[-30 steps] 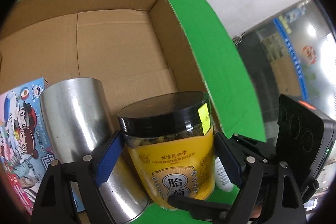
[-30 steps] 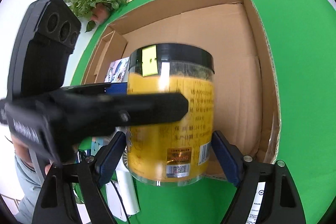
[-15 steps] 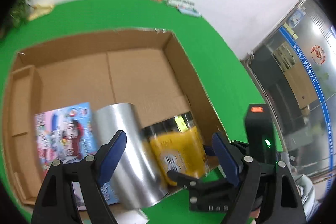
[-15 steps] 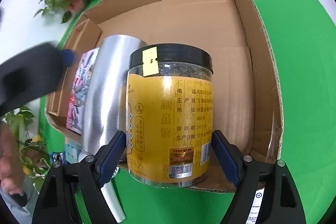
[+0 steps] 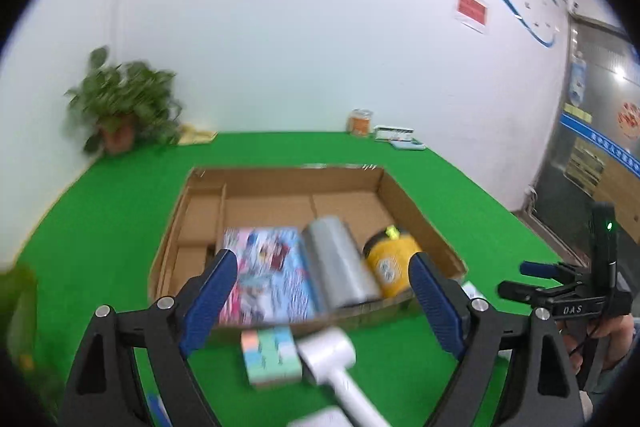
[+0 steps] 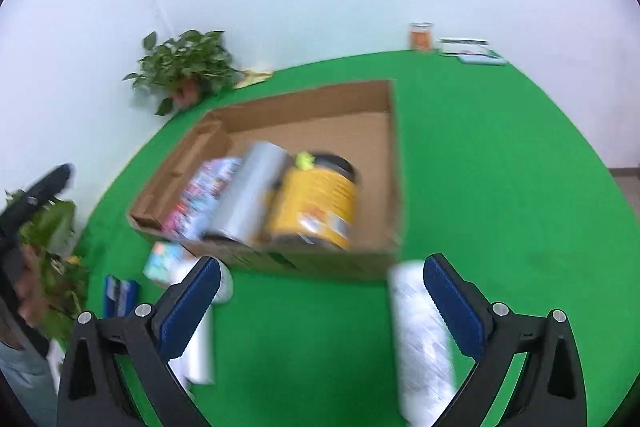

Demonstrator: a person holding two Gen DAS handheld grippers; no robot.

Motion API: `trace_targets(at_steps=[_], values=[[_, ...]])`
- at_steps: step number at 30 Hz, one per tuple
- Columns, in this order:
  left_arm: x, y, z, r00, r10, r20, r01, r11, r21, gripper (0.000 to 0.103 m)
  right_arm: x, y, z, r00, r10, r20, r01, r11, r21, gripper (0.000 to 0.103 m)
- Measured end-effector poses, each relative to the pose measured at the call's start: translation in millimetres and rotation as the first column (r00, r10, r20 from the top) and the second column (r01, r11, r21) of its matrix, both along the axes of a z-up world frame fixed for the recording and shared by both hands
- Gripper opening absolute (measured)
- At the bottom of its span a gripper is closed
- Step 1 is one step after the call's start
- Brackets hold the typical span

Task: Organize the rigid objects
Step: 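Lower the jar beside the silver cylinder and open both tools, then move both tools to the white spray bottle lying on the table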

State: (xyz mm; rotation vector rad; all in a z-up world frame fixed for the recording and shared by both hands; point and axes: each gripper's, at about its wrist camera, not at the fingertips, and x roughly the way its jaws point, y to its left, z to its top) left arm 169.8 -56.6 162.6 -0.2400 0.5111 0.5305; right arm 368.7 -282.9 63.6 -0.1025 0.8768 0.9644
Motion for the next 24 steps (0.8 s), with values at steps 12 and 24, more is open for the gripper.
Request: trace_targets(at_steps=[12, 24], values=[[-23, -46, -66, 0.991, -0.117, -0.065, 0.093, 0.951, -0.295, 0.088, 7, -38, -102, 0.987, -0.082, -0.138, 0.051, 0.975, -0.216, 0.045], [41, -69, -111, 0.926, -0.367, -0.087, 0.256, 0.781, -0.570, 0.088, -93, -59, -65, 0.996, 0.079, 0.040, -0.066, 0.963, -0.262, 0.075]])
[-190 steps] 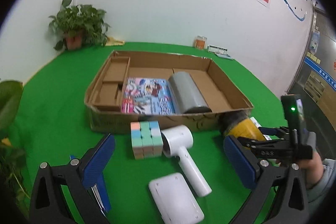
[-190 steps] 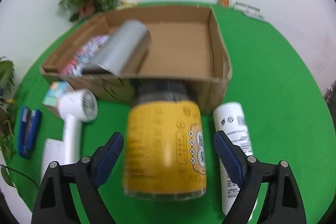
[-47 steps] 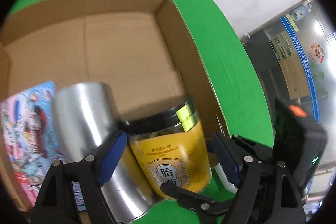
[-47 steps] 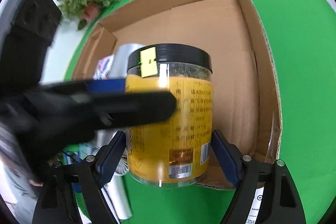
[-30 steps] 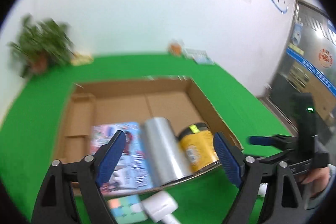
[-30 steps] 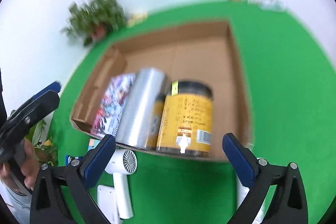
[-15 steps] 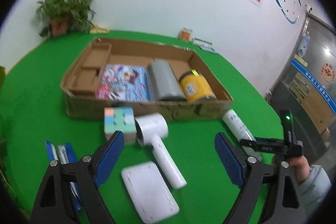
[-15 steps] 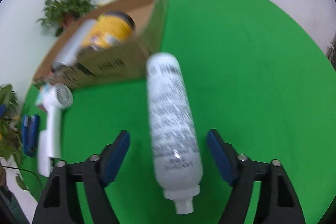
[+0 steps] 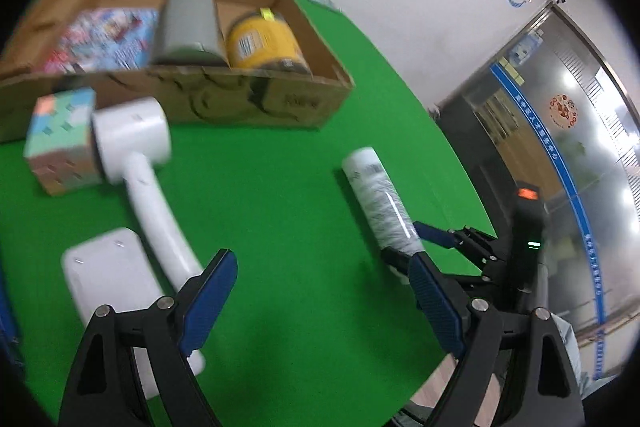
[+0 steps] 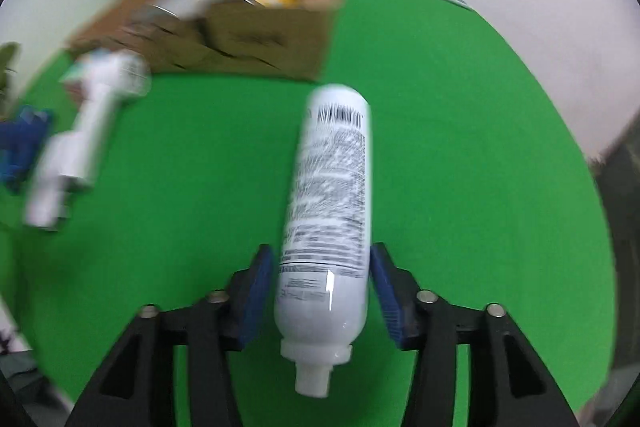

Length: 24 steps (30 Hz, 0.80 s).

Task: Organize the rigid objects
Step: 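Move both tools to the white spray bottle lying on the table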

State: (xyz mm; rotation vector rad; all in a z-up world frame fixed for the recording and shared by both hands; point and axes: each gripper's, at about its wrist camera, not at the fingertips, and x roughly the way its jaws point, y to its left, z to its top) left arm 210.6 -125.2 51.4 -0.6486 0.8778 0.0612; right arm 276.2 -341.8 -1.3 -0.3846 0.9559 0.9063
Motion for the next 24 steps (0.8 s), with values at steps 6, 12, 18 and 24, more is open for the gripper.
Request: trace_targets(at_steps=[6, 12, 18, 24], values=[[38, 3, -19, 0.997, -0.041, -0.067, 0.035, 0.995, -0.095, 0.086, 2, 3, -5, 0.976, 0.017, -0.217, 0.002, 0.996, 0.085, 0.069], [67, 10, -41, 0.987, -0.078, -0.142, 0.053, 0.984, -0.172, 0.074, -12, 26, -29, 0.953, 0.027, -0.301, -0.001, 0.996, 0.086, 0.047], [68, 17, -58, 0.977, -0.082, -0.195, 0.034, 0.971, -0.239, 0.058, -22, 45, -34, 0.962, 0.009, -0.273, 0.012, 0.997, 0.075, 0.043], [65, 11, -60, 0.973, -0.111, -0.202, 0.062, 0.970, -0.237, 0.049, -40, 52, -28, 0.975, 0.014, -0.222, -0.001, 0.998, 0.059, 0.043]])
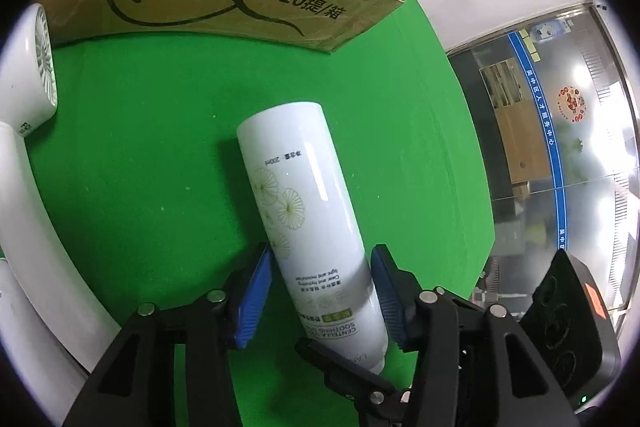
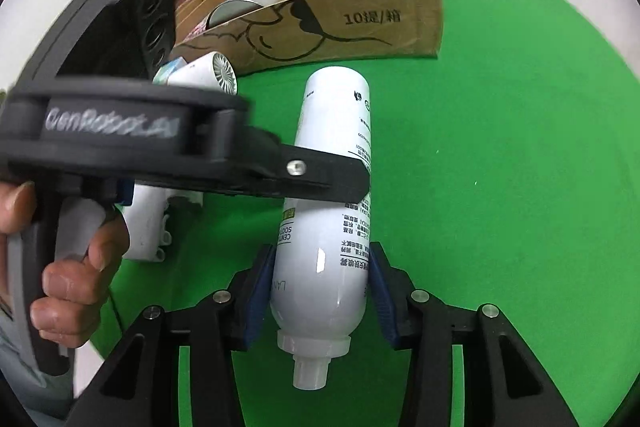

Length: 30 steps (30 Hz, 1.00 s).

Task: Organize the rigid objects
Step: 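Move both tools to the white spray bottle lying on the table, then grip the white spray bottle with the right tool while the left tool grips it too, then carry the white bottle with both tools into the box beside the jar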

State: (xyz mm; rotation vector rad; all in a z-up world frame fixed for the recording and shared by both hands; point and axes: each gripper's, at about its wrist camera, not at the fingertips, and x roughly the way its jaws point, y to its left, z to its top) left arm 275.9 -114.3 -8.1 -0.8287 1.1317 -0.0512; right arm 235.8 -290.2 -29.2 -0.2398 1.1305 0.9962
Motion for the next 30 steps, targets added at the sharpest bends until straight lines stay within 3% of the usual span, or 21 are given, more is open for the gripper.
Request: trace_targets(at_steps=[3, 6, 12, 19, 25, 30], values=[[-3, 3, 3, 0.999, 0.021, 0.031, -0.021, 1.000, -0.023, 0.049, -2, -2, 7, 1.000, -0.015, 0.011, 0.015, 1.000, 0.018, 0.043], [-5, 5, 19, 0.997, 0.019, 0.072, -0.020, 1.000, 0.016, 0.048, -7, -1, 22, 0.999, -0.009, 0.050, 0.008, 1.000, 0.029, 0.043], [1, 11, 94, 0.977, -0.006, 0.213, -0.027, 0.988, 0.152, 0.048, 4, 5, 91, 0.987, -0.021, 0.162, -0.002, 0.990, 0.142, 0.043], [21, 30, 166, 0.948, -0.027, 0.317, -0.063, 0.960, 0.272, 0.048, 32, 29, 155, 0.964, -0.027, 0.265, -0.034, 0.974, 0.223, 0.043], [78, 55, 205, 0.955, -0.060, 0.290, -0.049, 0.934, 0.354, 0.047, 96, 58, 189, 0.970, -0.031, 0.242, -0.028, 0.971, 0.238, 0.043], [125, 80, 199, 0.974, -0.047, 0.223, -0.030, 0.943, 0.331, 0.047, 156, 86, 185, 0.984, -0.015, 0.176, -0.022, 0.979, 0.205, 0.043]])
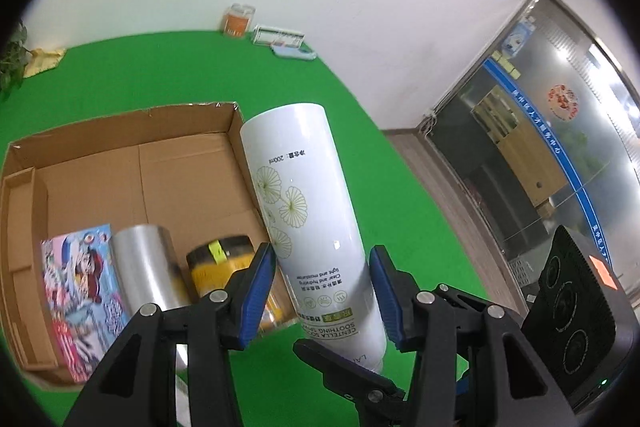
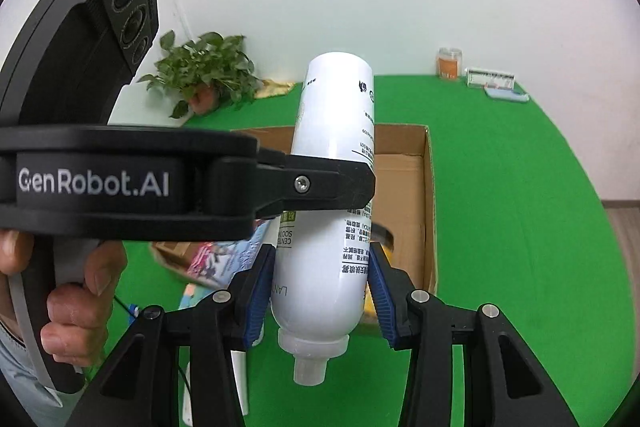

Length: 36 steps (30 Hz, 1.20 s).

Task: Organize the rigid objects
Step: 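Carry the white bottle with both tools into the box beside the jar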

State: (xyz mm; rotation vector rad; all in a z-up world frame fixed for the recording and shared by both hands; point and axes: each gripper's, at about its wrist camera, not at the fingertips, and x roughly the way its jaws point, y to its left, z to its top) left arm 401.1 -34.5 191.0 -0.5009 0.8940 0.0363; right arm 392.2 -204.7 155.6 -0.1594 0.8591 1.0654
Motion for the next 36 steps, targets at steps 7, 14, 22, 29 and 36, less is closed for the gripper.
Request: trace_targets(at_steps=[7, 14, 22, 29, 36], values=[[50, 24, -64, 0.991, -0.018, -0.130, 0.007, 0.997, -0.082, 0.047, 67, 36, -66, 0.995, -0.020, -0.103, 0.014, 0.998, -0.059, 0.043], [78, 34, -121, 0.974, -0.036, -0.223, 0.003, 0.989, -0.147, 0.047, 89, 39, -134, 0.981, -0.054, -0.184, 0.035, 0.994, -0.106, 0.043], [86, 20, -127, 0.966, -0.061, -0.251, 0.027, 0.990, -0.139, 0.047, 94, 42, -151, 0.977, -0.093, -0.193, 0.061, 0.984, -0.169, 0.043], [87, 20, -130, 0.962, -0.050, -0.269, 0.016, 0.992, -0.128, 0.047, 104, 48, -161, 0.977, -0.109, -0.182, 0.068, 0.974, -0.216, 0.043], [79, 45, -116, 0.976, 0.022, -0.214, -0.051, 0.990, -0.128, 0.047, 113, 53, -173, 0.973, -0.130, -0.189, 0.078, 0.962, -0.261, 0.043]])
